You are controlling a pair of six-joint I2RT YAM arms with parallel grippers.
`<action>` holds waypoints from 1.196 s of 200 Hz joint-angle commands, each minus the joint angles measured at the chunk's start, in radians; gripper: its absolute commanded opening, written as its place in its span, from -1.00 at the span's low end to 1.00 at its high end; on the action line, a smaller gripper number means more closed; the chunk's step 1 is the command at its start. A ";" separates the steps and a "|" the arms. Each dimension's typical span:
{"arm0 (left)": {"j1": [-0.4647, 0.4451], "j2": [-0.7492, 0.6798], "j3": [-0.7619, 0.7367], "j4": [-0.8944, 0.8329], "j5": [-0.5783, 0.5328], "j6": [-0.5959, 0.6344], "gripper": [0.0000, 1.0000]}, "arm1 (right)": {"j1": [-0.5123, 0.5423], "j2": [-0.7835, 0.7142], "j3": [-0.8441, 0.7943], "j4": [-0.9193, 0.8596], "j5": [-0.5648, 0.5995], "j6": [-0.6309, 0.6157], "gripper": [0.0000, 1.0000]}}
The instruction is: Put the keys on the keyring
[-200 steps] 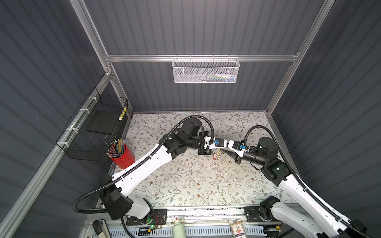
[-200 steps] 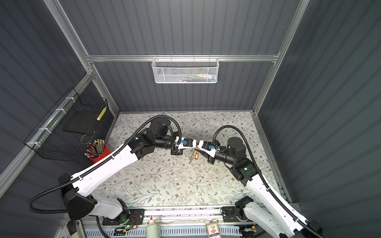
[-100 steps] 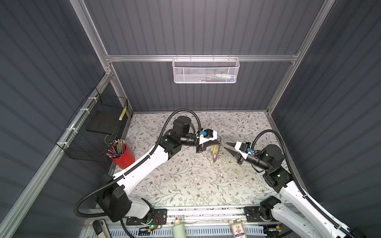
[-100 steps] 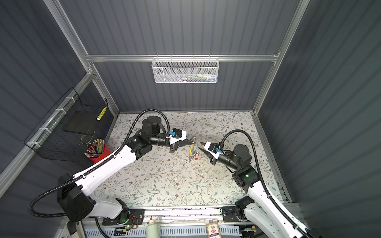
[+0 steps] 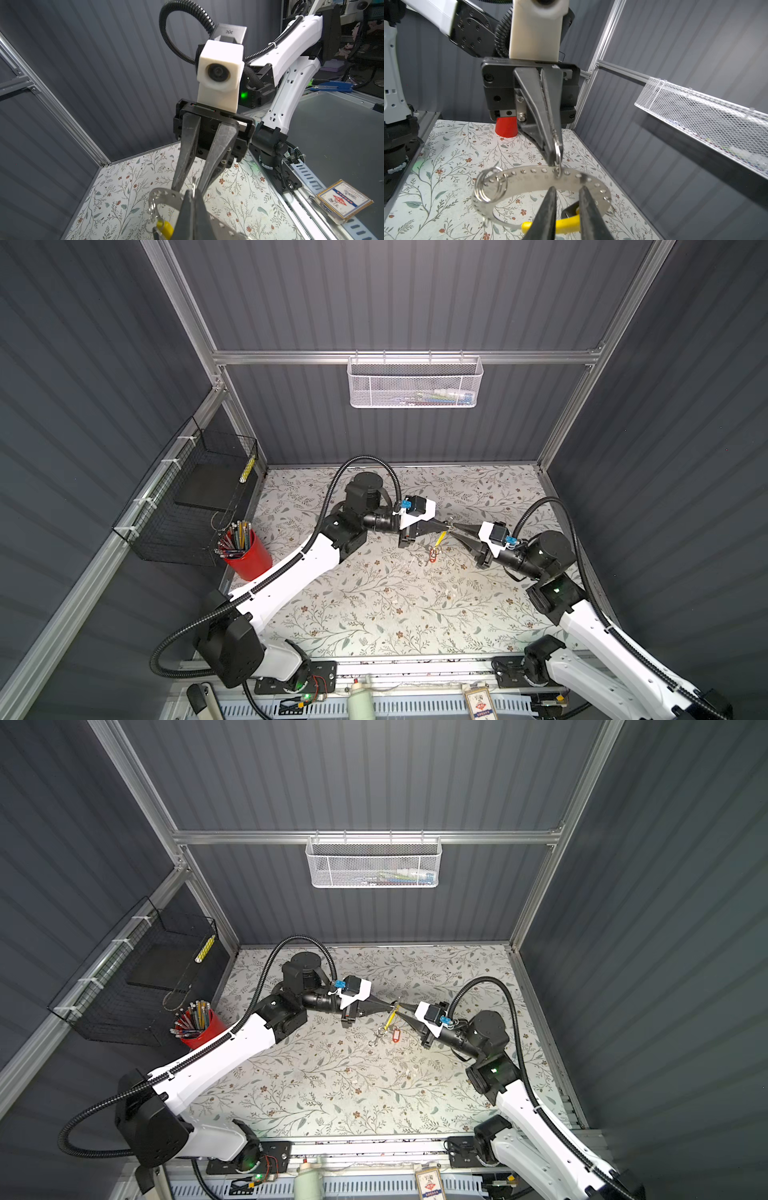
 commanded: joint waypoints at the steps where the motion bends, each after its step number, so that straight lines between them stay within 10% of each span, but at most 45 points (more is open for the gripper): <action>1: 0.000 0.011 -0.004 0.032 0.041 -0.024 -1.00 | -0.004 -0.011 -0.015 0.077 -0.048 0.039 -0.55; 196: 0.000 0.033 0.033 -0.032 0.039 0.004 -1.00 | -0.004 0.009 0.007 0.056 -0.089 0.045 -1.00; 239: -0.018 0.023 0.130 -0.303 -0.185 0.200 -0.14 | -0.003 0.000 0.067 -0.136 -0.065 -0.002 -1.00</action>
